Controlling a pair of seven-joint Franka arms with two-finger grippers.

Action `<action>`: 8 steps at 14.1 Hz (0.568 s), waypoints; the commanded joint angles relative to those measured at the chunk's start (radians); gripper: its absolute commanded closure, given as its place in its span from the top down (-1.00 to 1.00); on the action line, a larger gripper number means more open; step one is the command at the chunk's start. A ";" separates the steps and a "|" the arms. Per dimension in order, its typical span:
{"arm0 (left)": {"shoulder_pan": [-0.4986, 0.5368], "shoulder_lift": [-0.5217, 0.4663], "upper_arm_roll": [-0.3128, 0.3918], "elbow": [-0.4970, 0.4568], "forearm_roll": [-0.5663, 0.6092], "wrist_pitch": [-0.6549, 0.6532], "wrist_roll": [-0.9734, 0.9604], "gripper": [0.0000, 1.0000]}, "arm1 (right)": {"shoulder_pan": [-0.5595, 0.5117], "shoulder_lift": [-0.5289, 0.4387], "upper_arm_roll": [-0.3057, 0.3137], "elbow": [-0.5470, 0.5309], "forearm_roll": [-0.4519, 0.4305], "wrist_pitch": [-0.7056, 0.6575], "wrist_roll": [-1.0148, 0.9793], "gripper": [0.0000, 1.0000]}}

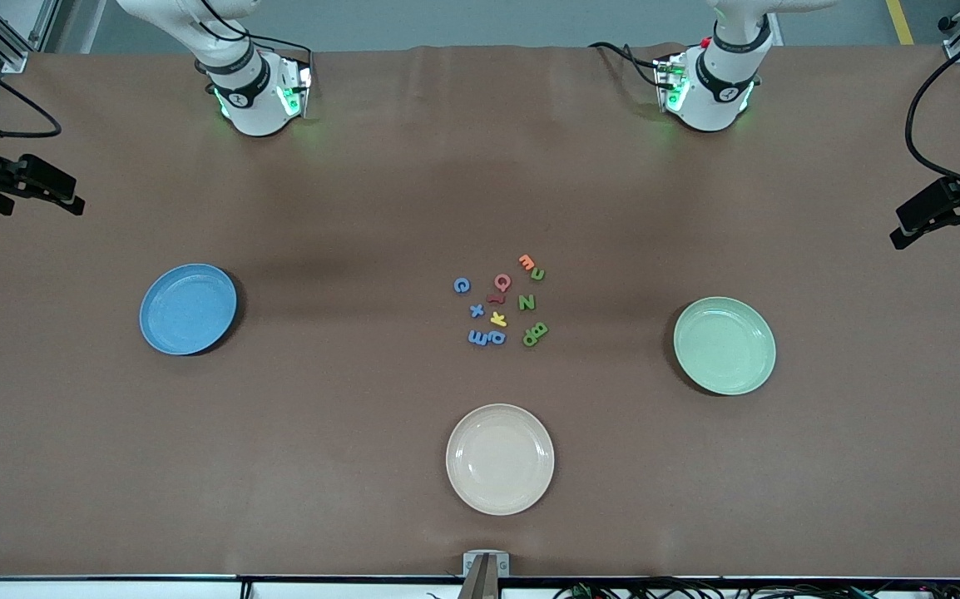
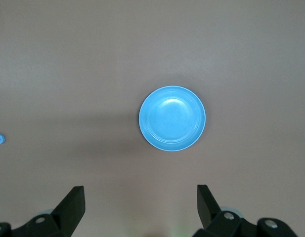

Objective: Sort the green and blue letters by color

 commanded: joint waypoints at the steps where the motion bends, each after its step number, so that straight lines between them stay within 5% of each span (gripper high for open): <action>1: 0.003 -0.009 -0.001 0.008 -0.018 -0.011 0.020 1.00 | -0.028 -0.011 0.012 -0.009 0.019 -0.014 -0.019 1.00; 8: 0.006 -0.003 -0.001 -0.001 -0.041 -0.035 0.003 1.00 | -0.042 -0.016 0.010 -0.008 0.019 -0.046 -0.017 1.00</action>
